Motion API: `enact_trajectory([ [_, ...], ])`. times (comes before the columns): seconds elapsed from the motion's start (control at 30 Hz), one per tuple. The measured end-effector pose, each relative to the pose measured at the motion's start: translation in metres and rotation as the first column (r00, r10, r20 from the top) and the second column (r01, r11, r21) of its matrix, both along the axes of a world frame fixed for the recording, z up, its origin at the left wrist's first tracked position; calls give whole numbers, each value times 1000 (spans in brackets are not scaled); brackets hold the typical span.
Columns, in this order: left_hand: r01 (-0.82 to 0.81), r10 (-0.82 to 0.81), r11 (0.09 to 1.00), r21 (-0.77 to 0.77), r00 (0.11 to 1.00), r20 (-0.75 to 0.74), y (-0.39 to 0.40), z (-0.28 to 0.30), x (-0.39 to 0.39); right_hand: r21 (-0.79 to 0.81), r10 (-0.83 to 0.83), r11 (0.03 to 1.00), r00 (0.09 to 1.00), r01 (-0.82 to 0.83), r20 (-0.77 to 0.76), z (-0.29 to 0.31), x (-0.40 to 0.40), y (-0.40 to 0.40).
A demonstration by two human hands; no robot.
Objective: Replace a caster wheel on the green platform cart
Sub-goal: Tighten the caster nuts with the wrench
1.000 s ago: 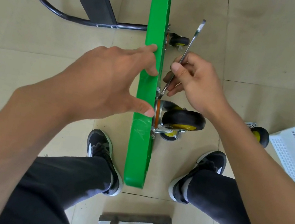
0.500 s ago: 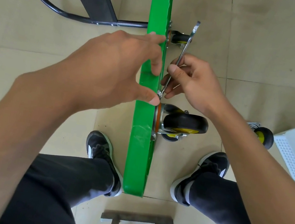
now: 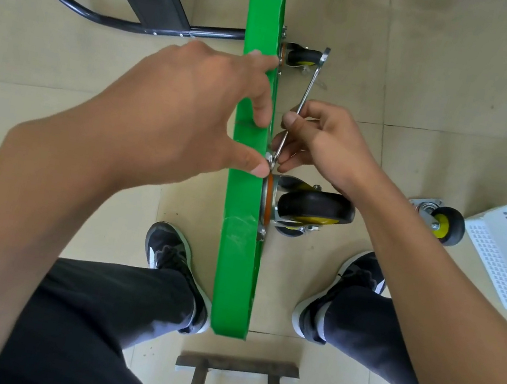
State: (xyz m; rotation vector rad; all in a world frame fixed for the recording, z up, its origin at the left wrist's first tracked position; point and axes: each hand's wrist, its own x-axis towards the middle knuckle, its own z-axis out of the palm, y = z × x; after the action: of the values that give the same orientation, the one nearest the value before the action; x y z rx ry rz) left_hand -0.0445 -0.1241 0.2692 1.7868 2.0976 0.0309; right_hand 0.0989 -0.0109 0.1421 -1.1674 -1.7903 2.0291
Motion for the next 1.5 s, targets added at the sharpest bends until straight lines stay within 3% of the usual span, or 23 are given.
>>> enact_trajectory([
  [0.3,7,-11,998,62,998,63,1,-3,-4,38,33,999,999,-32,-38,2,-3,6],
  [0.53,15,-41,991,134,981,192,-2,-10,-14,49,38,998,999,-38,4,-7,-8,4],
  [0.77,-14,-31,984,179,969,246,1,-12,-22,-222,7,975,997,10,77,-15,-14,15],
  [0.97,-15,-31,982,188,971,235,4,-12,-21,-617,63,782,974,88,219,-32,-15,20],
  [1.13,-7,-42,978,207,972,231,4,-11,-20,-686,55,719,976,108,212,-37,-8,21],
  [1.27,4,-53,975,223,975,217,4,-13,-21,-581,-25,802,980,137,197,-27,0,24],
  [1.4,29,-80,972,234,974,211,7,-14,-24,-204,-144,967,987,155,68,-6,8,21],
  [1.5,25,-84,970,243,968,236,12,-15,-28,99,-62,993,997,65,-38,17,12,14],
])
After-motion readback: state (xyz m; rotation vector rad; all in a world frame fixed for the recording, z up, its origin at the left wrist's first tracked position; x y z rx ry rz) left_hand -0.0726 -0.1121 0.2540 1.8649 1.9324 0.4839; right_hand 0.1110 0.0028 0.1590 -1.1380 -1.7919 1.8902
